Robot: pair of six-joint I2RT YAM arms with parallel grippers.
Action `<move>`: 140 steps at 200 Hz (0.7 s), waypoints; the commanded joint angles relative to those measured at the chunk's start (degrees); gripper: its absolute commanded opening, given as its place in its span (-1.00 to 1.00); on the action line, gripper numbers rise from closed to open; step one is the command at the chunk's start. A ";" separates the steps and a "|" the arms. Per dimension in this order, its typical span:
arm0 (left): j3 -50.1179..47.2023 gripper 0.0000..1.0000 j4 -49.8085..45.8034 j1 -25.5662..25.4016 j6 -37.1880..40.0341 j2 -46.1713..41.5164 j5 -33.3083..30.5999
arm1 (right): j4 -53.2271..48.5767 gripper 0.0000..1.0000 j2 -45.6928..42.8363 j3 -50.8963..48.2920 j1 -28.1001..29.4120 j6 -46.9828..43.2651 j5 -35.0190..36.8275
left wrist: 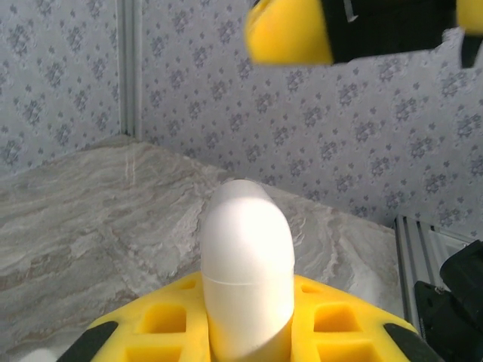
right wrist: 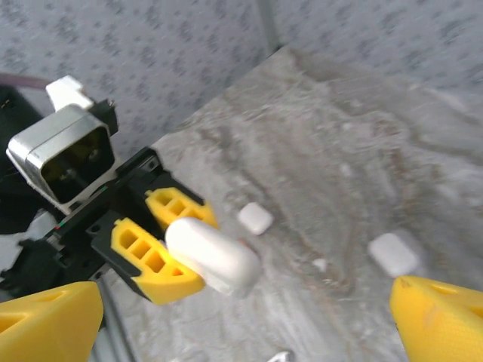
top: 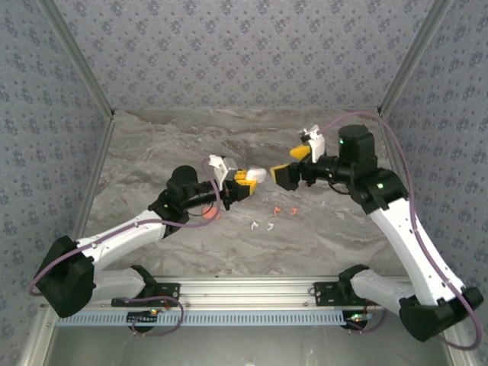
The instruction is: Insert the wireless bluetooth earbuds into the charging case
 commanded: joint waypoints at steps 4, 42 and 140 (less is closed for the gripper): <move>0.21 -0.95 -1.05 0.49 0.39 -0.24 -2.84 | 6.31 0.99 -6.22 -6.59 -2.39 1.23 6.55; 2.59 -0.98 -5.11 2.99 -4.75 7.02 -3.02 | 16.68 1.00 -10.82 -14.65 -5.09 9.31 7.01; 16.12 -1.00 -15.80 4.01 -18.74 32.17 -5.08 | 30.23 1.00 -8.12 -23.48 -7.23 23.63 3.61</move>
